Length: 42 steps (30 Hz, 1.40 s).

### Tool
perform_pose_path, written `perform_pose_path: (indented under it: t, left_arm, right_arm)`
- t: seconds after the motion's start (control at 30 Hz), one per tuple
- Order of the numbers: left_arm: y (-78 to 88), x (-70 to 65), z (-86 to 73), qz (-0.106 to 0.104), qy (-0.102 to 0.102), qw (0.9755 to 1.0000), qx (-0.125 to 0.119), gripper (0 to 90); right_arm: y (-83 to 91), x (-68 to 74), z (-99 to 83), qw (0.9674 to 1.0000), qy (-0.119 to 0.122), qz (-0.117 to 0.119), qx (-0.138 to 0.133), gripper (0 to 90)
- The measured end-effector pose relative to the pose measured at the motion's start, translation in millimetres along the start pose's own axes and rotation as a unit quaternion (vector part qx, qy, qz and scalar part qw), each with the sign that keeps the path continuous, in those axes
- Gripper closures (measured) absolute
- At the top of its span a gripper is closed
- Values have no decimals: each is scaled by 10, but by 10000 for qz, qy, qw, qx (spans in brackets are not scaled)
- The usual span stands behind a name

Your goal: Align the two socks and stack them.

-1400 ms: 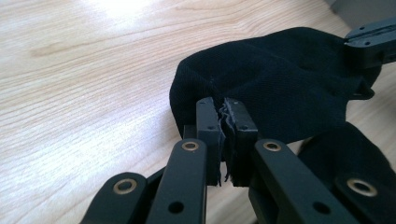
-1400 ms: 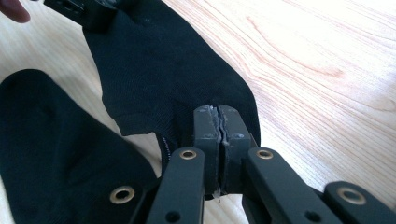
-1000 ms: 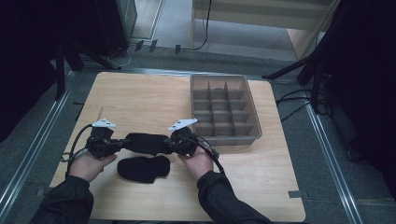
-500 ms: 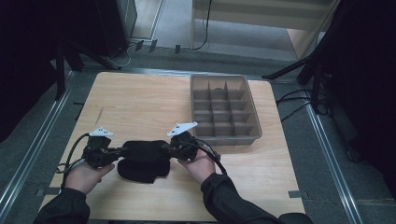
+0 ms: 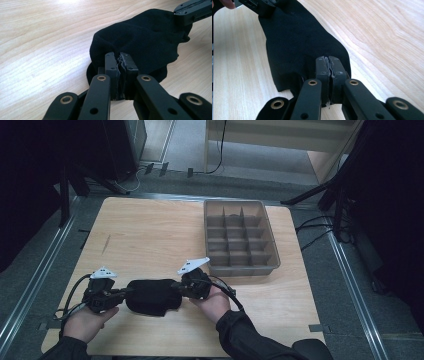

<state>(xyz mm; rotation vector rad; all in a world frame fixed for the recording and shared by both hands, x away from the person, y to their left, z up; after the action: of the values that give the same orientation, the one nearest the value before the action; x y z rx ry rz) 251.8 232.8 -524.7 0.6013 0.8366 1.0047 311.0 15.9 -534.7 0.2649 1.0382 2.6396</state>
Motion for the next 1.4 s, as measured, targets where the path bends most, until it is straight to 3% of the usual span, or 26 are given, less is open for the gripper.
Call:
perform_pose_path:
  t: [0.6, 0.97, 1.2, 1.4]
  left_arm:
    - [-30, -17, -180, -65, 55, 9997, 224, 844]
    - [-114, 8, -252, 17, -19, 9986, 522, 799]
    - [-51, 32, -209, -21, 22, 9995, 306, 706]
    - [36, 102, -117, -12, -14, 9998, -177, 564]
  right_arm:
    - [-12, 125, -126, 9999, -15, 162, -41, 873]
    - [-191, 102, -234, 9997, 101, 118, 163, 823]
    - [-152, 100, -195, 9999, 73, 111, 60, 758]
    - [-45, 85, -72, 9999, 27, 78, -134, 782]
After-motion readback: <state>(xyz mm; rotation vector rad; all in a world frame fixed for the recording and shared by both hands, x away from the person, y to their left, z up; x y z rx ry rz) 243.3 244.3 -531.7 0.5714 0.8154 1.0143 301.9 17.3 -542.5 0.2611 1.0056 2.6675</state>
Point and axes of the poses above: each handheld gripper's, and its own axes: y roughly backward along the jaws, z roughly out of its top, x roughly to its left, the point moved 5 cm from there along -y, roughly forward along the jaws, and after that the axes turned 9 degrees about y, right-handed, at the moved point
